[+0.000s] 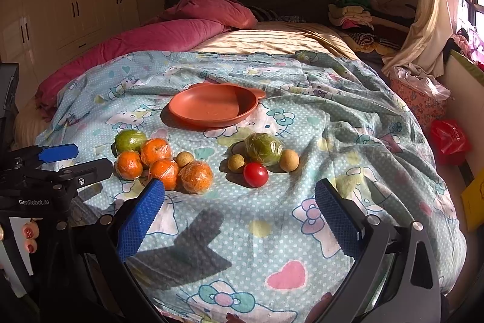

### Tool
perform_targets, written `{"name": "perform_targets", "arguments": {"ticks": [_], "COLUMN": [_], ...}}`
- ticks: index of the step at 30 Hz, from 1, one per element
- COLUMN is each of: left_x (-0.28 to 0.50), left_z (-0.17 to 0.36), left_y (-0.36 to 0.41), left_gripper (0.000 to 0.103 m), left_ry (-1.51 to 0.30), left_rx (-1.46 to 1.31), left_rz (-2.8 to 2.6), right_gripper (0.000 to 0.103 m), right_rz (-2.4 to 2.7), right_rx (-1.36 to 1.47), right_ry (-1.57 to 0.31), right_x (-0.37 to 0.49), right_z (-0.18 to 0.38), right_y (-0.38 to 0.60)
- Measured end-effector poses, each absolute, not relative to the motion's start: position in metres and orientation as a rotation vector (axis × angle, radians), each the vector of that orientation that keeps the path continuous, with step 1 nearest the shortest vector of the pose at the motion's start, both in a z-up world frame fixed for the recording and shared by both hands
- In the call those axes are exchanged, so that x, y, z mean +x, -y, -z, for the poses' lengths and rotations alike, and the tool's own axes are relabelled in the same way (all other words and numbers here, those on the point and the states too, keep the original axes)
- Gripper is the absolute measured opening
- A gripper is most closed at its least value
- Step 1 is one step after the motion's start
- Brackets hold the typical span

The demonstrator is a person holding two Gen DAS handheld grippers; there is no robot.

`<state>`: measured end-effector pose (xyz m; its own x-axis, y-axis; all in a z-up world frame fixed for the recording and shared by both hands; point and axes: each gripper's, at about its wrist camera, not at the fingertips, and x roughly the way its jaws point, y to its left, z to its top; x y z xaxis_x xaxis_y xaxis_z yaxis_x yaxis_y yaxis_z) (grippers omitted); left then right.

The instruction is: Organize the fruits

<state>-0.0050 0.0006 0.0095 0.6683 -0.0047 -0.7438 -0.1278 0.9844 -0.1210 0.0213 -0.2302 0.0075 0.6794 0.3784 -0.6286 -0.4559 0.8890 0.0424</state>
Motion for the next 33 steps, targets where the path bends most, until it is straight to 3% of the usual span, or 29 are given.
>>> {"name": "perform_targets", "arguments": {"ticks": [33], "left_x": [-0.0066], "left_z": [-0.0111], "left_y": [0.0069], "left_gripper": [0.094], "left_ry": [-0.830], "left_rx": [-0.172], "left_rz": [-0.066], "right_gripper": [0.099], "right_rz": [-0.469], "right_rx": [-0.121], "right_ry": [-0.672], "right_x": [0.0192], "right_z": [-0.0070], "right_y": [0.2308]}}
